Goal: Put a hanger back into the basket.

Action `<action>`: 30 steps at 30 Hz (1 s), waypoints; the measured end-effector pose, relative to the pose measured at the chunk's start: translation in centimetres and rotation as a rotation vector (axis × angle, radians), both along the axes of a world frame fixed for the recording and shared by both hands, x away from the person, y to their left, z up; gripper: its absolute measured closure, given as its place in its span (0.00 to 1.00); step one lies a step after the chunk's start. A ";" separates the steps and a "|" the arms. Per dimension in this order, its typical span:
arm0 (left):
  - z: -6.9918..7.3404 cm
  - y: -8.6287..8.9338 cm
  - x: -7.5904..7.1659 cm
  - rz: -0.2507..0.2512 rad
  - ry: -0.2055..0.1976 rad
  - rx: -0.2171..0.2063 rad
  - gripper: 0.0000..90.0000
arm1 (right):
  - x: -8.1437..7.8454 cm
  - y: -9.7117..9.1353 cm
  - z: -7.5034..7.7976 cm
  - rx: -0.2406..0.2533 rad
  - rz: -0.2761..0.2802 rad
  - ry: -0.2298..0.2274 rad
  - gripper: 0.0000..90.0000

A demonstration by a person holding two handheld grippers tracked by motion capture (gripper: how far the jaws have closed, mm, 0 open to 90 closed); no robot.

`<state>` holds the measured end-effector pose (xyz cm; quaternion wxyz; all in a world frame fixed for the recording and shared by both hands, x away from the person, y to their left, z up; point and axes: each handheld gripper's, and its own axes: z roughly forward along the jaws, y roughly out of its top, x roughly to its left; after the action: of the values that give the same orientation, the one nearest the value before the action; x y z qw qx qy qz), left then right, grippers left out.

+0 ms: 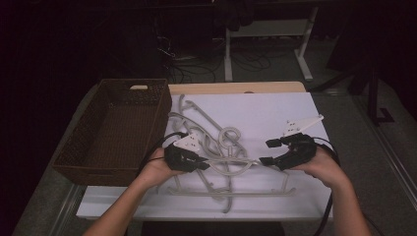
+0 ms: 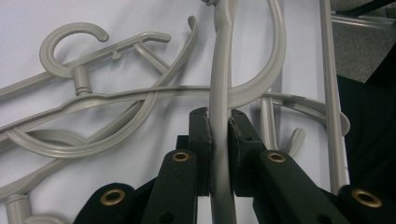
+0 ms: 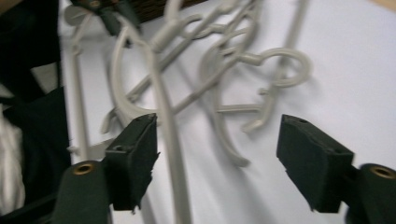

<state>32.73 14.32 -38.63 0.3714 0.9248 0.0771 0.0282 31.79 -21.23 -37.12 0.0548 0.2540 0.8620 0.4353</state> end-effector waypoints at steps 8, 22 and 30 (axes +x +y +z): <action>0.3 0.2 0.0 0.031 0.017 -0.002 0.91 | -0.6 -2.4 -0.2 0.006 -0.198 -0.034 0.18; 4.4 1.2 -0.8 0.095 0.004 -0.009 0.91 | -0.4 -5.3 -1.9 0.017 -0.398 -0.033 0.15; 7.4 2.3 -0.4 0.139 -0.013 -0.016 0.91 | 0.2 -4.2 -3.3 -0.008 -0.409 -0.015 0.10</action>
<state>32.28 16.66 -31.26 0.3764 0.9141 0.1387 0.0594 32.03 -25.44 -40.42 0.1497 0.4201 0.7938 0.4134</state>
